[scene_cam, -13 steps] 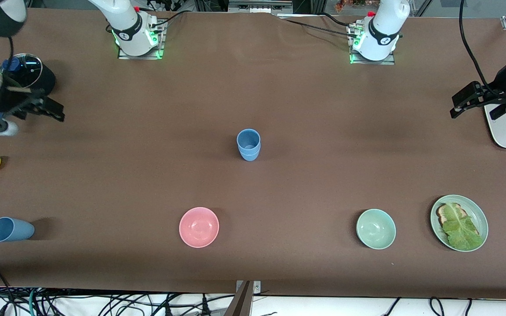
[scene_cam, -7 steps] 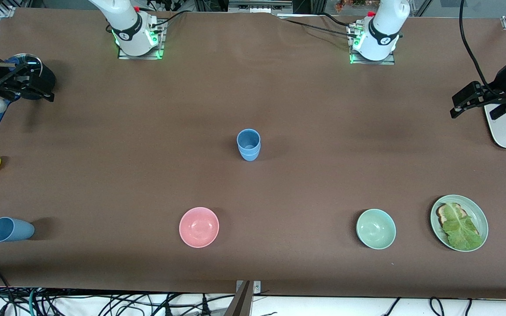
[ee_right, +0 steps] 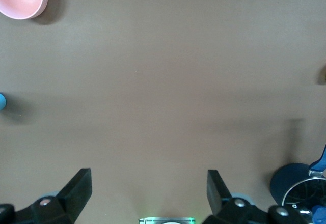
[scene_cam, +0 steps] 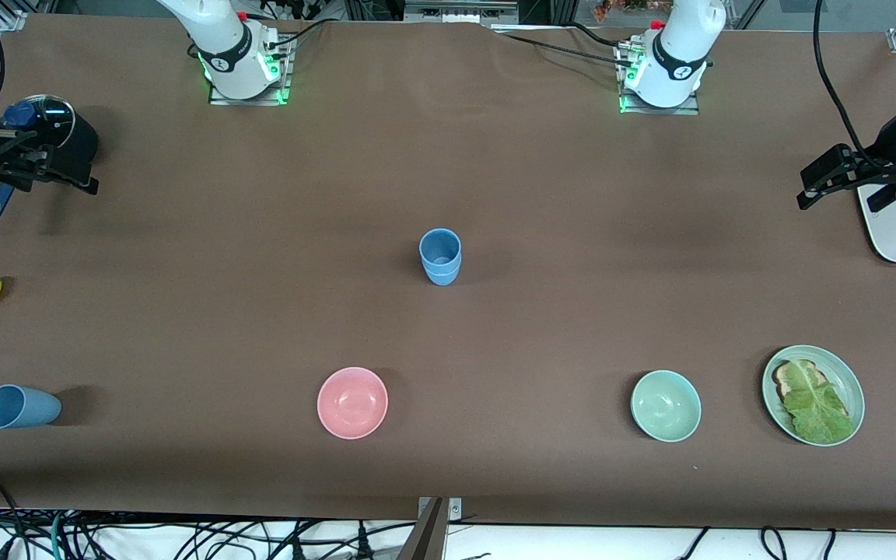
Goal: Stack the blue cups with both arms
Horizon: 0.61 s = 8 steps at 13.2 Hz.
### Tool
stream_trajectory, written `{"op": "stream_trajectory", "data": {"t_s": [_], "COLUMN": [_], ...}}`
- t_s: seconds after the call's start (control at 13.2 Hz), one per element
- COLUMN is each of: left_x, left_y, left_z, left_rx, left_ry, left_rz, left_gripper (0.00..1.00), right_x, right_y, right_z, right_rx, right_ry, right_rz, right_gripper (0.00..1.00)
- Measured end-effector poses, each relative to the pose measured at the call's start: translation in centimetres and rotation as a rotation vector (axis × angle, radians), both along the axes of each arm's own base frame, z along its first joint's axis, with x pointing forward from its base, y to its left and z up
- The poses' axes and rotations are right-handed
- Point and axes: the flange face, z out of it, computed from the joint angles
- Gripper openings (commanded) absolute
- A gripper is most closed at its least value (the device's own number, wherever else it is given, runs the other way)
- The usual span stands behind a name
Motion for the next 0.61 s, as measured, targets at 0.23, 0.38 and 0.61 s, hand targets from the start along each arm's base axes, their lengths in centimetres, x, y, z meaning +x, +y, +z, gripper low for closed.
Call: {"op": "stream_trajectory", "data": {"t_s": [0.23,0.38,0.61], "left_x": [0.0,0.0,0.0], "left_y": [0.0,0.0,0.0], "left_z": [0.0,0.0,0.0], "left_rx": [0.0,0.0,0.0], "left_ry": [0.0,0.0,0.0], "left_rz": [0.0,0.0,0.0], "left_gripper": [1.0,1.0,1.0], "right_x": [0.15,0.23,0.24], "right_y": [-1.26,-1.31,-1.31], "right_z": [-0.36,-0.52,-0.54], "right_rx": [0.0,0.0,0.0], "right_ry": [0.006,0.009,0.009], "right_rz": [-0.023,-0.023,-0.023], "right_gripper": [1.0,1.0,1.0]}}
